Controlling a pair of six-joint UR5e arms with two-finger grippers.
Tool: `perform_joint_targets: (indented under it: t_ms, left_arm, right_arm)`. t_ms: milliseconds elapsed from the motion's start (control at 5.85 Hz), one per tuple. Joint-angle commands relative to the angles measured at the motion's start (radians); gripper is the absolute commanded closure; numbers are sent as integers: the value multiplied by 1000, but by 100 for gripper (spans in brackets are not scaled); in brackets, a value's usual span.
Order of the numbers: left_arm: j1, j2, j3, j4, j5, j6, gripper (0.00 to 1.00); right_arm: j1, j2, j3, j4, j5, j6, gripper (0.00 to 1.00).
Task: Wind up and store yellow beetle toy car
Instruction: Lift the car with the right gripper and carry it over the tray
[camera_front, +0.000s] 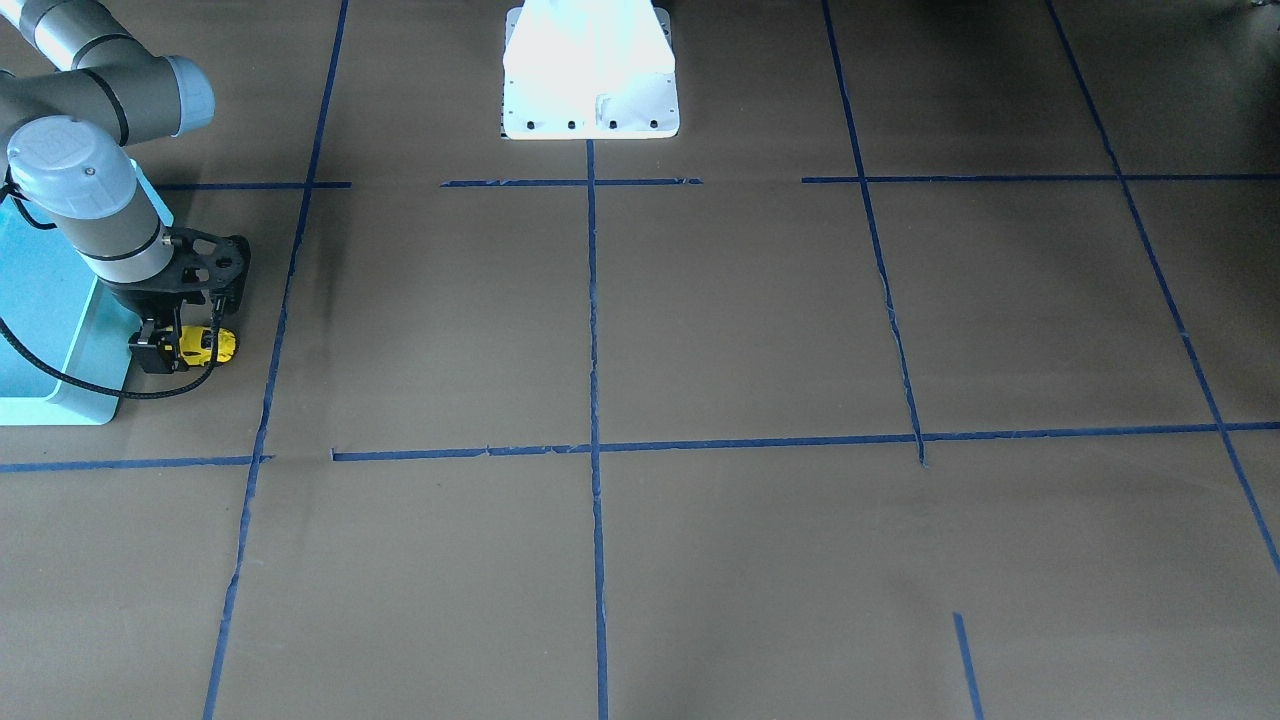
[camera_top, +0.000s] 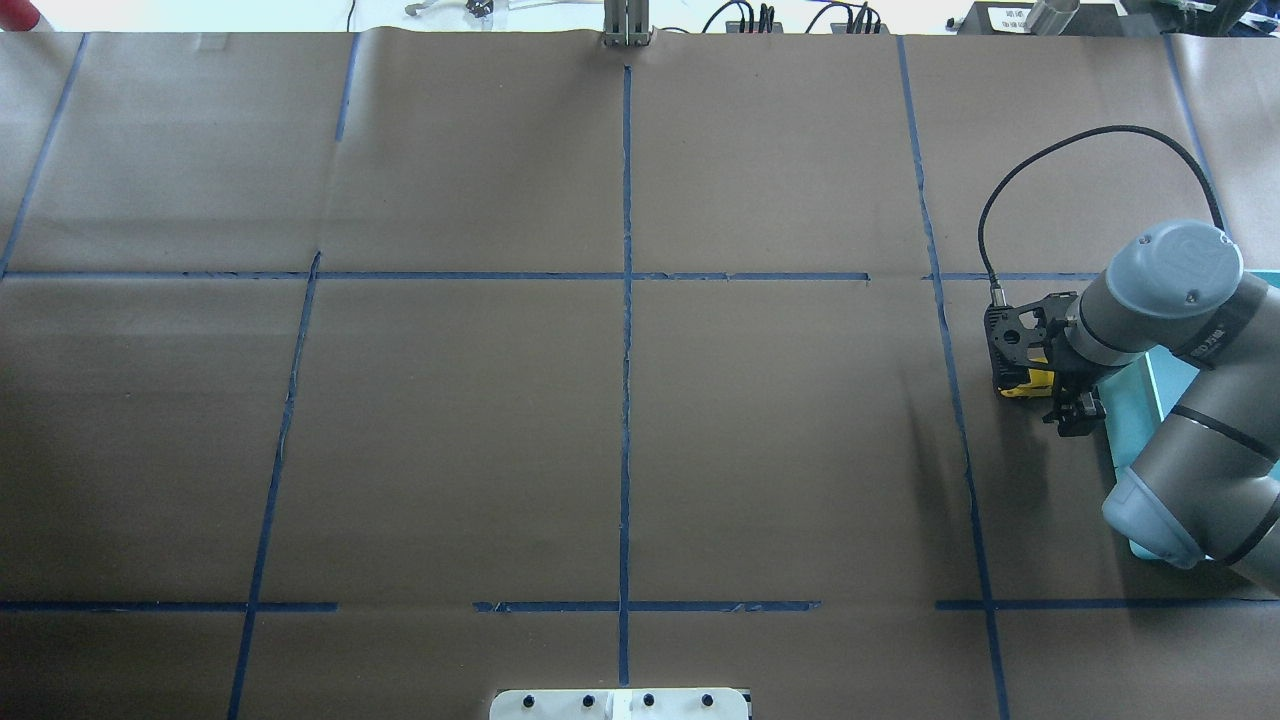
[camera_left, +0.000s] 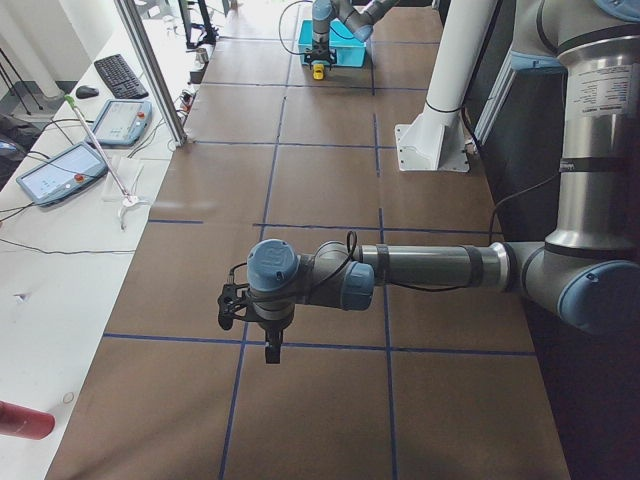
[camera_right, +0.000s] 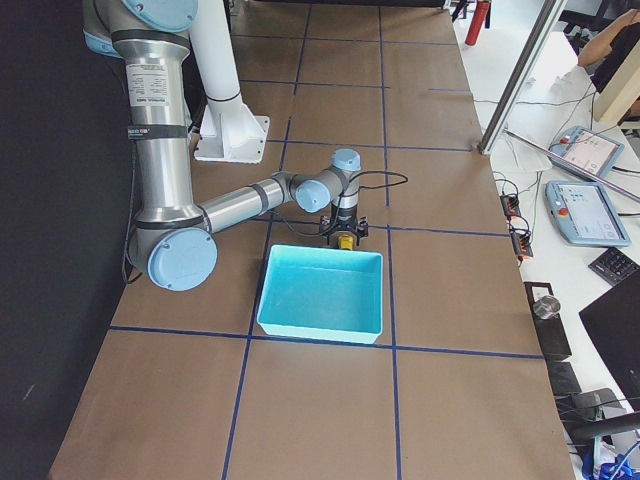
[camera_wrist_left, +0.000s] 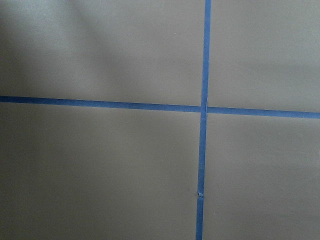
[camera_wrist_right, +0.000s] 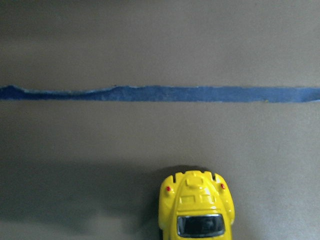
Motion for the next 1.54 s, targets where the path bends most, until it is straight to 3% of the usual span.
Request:
perform_joint_targets:
  t_ms: [0,171,342,513,683,854,1025,1196,1367]
  left_arm:
    - [0,-1,-2,1,1,0,0]
    - [0,-1,0,1,1,0,0]
    - [2,-3,1,1,1,-2,0]
    - [3,-1,1,1,1,0,0]
    - [2,-3,1,1,1,-2,0]
    - [3,-1,1,1,1,-2,0]
    - [3,-3,1,1,1,-2,0]
    - [3,-1,1,1,1,0,0]
    - [3,-3,1,1,1,-2,0]
  right_arm:
    - [-9,0,-6,1,-2,0,24]
    - [-8,-1,-3,1,-4,-3,78]
    - [-6,-1,6,1,-28,-5,100]
    - [-4,0,21,1,-36,-5,100]
    - [2,-20,155,-49,-66,9,100]
    - [12,-40,334,-192,-67,12,100]
    - [81,-47,421,-299,-50,1,100]
    - [165,-154,481,-318,-7,-51,100]
    - [227,-260,474,-312,19,-264,100]
